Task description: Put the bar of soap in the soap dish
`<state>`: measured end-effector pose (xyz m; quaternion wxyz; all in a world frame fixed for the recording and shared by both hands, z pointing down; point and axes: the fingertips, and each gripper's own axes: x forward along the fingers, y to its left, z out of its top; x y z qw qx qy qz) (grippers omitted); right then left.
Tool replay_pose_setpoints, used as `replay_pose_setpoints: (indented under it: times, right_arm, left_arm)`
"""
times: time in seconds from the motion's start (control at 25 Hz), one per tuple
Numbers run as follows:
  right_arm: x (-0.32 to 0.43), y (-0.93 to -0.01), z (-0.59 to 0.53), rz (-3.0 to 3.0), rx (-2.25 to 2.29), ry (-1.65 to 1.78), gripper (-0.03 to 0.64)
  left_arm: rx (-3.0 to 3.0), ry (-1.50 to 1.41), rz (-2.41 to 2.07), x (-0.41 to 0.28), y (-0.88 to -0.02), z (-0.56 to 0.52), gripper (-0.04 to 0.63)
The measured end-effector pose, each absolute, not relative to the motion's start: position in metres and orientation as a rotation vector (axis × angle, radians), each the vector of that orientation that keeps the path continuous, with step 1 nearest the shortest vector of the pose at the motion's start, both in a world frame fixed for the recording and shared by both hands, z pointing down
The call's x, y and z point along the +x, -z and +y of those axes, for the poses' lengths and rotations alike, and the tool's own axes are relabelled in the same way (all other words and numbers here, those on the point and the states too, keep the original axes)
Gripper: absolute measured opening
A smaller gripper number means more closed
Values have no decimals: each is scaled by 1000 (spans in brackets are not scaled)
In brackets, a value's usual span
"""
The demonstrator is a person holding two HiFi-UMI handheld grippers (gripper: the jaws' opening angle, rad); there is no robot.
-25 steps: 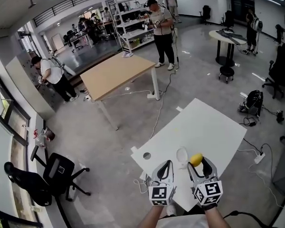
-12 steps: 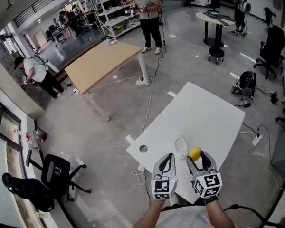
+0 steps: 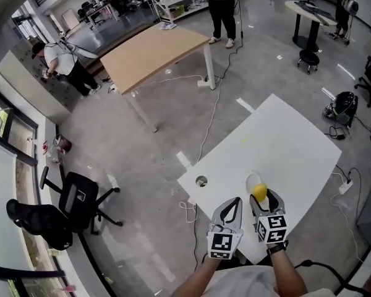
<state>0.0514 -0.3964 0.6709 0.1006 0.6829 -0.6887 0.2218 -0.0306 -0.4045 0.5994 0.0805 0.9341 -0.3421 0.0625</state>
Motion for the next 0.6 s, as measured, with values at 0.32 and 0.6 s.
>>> replay_pose_setpoints:
  times: [0.32, 0.6]
  right_arm:
    - [58, -739, -418, -1937, 1903, -736, 261]
    - [71, -781, -432, -1844, 1851, -822, 261]
  left_arm:
    - [2689, -273, -1130, -55, -631, -423, 3]
    - [2626, -308, -1163, -59, -647, -437, 4]
